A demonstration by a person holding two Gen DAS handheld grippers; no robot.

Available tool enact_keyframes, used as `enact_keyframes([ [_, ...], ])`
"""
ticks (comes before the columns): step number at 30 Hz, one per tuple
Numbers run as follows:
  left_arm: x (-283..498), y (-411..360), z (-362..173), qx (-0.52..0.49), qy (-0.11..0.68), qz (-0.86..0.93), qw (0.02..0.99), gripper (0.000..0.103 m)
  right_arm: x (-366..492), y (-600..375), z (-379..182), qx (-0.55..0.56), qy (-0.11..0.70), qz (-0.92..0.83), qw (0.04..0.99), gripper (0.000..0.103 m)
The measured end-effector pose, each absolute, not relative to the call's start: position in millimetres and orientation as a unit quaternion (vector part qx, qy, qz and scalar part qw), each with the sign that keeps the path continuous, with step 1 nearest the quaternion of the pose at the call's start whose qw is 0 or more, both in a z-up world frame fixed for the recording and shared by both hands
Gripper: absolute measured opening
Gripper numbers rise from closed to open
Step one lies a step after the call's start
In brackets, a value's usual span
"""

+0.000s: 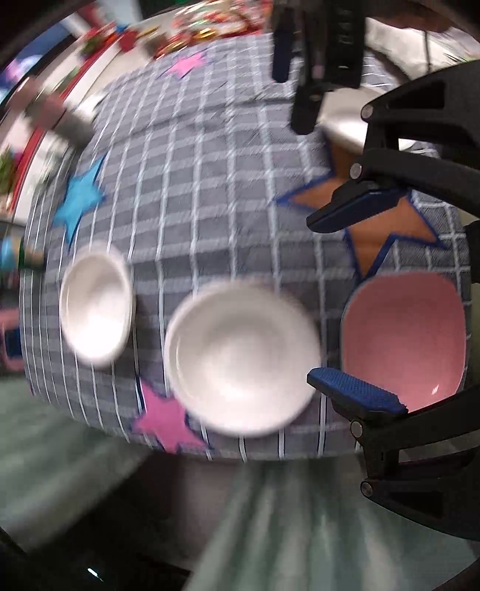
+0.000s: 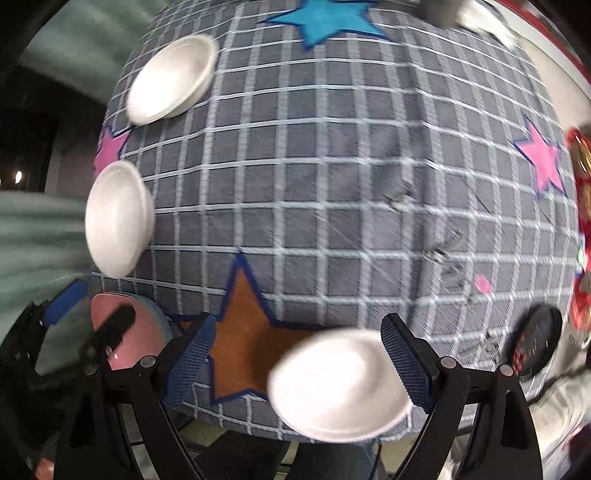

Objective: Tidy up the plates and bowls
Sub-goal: 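Move the right gripper to a second white bowl and grasp its rim, then lift the second bowl and carry it toward the first bowl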

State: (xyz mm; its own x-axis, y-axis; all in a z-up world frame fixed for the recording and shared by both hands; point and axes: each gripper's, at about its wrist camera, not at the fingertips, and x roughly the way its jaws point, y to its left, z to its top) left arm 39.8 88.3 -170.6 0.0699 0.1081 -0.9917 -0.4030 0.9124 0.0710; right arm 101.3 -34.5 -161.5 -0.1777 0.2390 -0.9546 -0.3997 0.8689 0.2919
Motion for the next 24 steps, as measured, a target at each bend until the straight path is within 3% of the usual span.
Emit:
enact_keyframes([
  [12,31.3,198.5,-191.9,-0.176,0.645,0.298,0.681,0.079,123.6,84.7,-180.0,-0.117,0.717,0.324,0.606,0.092],
  [24,50.1,212.3,-234.2,-0.161,0.679,0.276,0.661,0.079,134.8,140.9,-212.6,-0.145,0.721,0.334,0.590,0.092],
])
